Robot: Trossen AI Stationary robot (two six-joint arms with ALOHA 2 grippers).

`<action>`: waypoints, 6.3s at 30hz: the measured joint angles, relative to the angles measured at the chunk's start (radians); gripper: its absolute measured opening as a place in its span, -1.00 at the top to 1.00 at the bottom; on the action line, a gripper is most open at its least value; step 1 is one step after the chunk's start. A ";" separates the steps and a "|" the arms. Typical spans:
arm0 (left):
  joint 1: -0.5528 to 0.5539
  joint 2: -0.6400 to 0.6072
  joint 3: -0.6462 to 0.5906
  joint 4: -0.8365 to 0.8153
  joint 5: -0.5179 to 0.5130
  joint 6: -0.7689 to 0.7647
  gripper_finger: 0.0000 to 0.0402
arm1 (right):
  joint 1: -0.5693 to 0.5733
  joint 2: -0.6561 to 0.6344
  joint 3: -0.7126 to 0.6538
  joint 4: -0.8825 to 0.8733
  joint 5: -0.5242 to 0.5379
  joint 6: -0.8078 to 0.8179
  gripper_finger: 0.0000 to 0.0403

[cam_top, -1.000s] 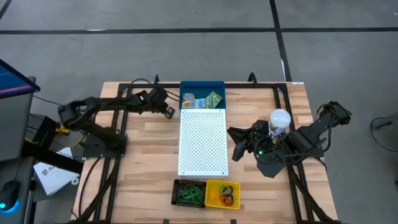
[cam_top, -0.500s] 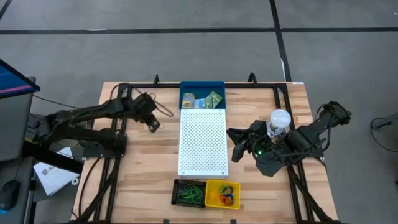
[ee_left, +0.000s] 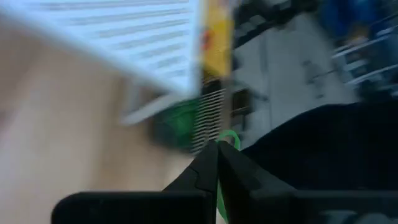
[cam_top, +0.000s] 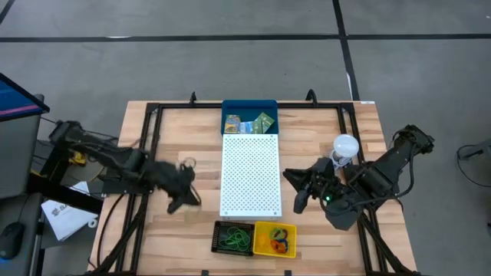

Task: Pick & Place Office Desk Supplies
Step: Put the green rubber band into the black bin, then put the blue bin on the shelf

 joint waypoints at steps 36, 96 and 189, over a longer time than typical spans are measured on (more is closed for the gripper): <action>-0.481 1.023 0.687 -0.174 -1.037 -0.646 1.00 | 0.132 0.073 0.000 0.006 0.072 0.116 0.72; -0.444 0.895 0.686 -0.234 -0.919 -0.430 0.48 | 0.130 0.081 0.000 0.007 0.060 0.106 0.72; 1.166 0.971 0.599 -0.196 0.032 0.453 0.28 | -0.139 0.044 0.000 -0.112 0.027 0.247 0.72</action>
